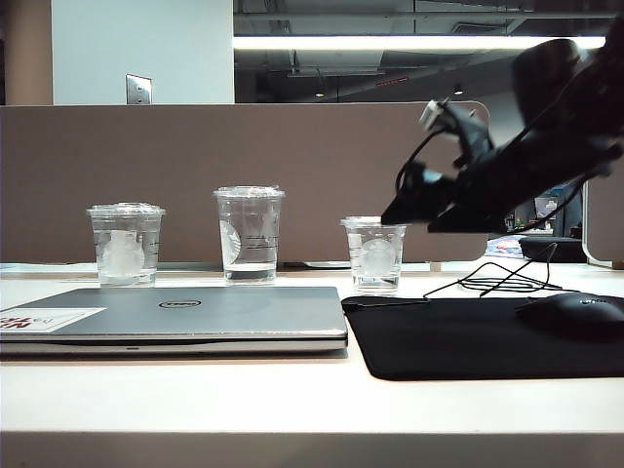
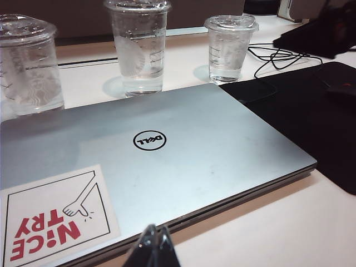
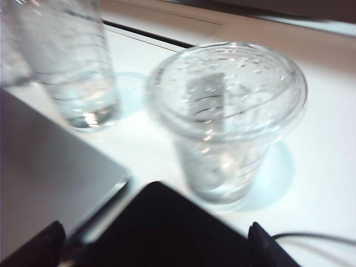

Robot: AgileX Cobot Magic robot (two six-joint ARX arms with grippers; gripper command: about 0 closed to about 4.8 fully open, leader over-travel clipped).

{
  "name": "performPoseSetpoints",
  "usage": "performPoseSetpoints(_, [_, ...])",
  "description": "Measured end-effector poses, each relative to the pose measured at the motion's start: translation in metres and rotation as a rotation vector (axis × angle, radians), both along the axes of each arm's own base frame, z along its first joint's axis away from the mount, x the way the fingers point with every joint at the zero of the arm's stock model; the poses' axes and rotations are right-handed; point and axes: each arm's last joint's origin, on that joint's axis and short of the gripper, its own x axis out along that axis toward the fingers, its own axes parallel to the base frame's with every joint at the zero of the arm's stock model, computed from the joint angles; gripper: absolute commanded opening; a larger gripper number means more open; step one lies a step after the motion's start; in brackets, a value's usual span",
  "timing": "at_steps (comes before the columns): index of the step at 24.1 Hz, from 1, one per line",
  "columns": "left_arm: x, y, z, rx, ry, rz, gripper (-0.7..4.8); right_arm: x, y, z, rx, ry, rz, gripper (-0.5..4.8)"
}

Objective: Pick up the coffee cup on the right and place it on the right side of the laptop.

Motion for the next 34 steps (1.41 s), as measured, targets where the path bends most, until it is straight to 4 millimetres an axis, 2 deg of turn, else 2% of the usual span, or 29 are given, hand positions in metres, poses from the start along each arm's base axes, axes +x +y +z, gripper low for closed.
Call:
performPoseSetpoints(4, [0.0,0.0,0.0,0.0,0.0,0.0,-0.05,0.019,0.01,-0.01,-0.081,-0.032,-0.026,4.79])
performPoseSetpoints(5, [0.0,0.0,0.0,0.0,0.0,0.0,-0.05,0.029,0.016,-0.014,-0.095,-0.043,-0.038,4.79])
performPoseSetpoints(13, [0.0,0.0,0.0,0.0,0.0,0.0,-0.05,0.056,0.022,-0.03,-0.056,-0.039,-0.069,4.79])
performPoseSetpoints(19, [0.0,0.0,0.0,0.0,0.0,0.0,-0.05,0.068,0.026,-0.043,-0.032,-0.017,-0.054,4.79])
performPoseSetpoints(25, [0.0,0.0,0.0,0.0,0.0,0.0,-0.05,0.072,0.027,-0.047,-0.021,-0.028,-0.055,4.79])
performPoseSetpoints(31, [0.0,0.0,0.0,0.0,0.0,0.0,-0.05,0.074,0.027,-0.044,-0.014,-0.058,-0.057,4.79])
performPoseSetpoints(34, [0.0,0.0,0.0,0.0,0.0,0.0,-0.05,0.082,0.029,-0.042,-0.007,-0.082,-0.059,4.79])
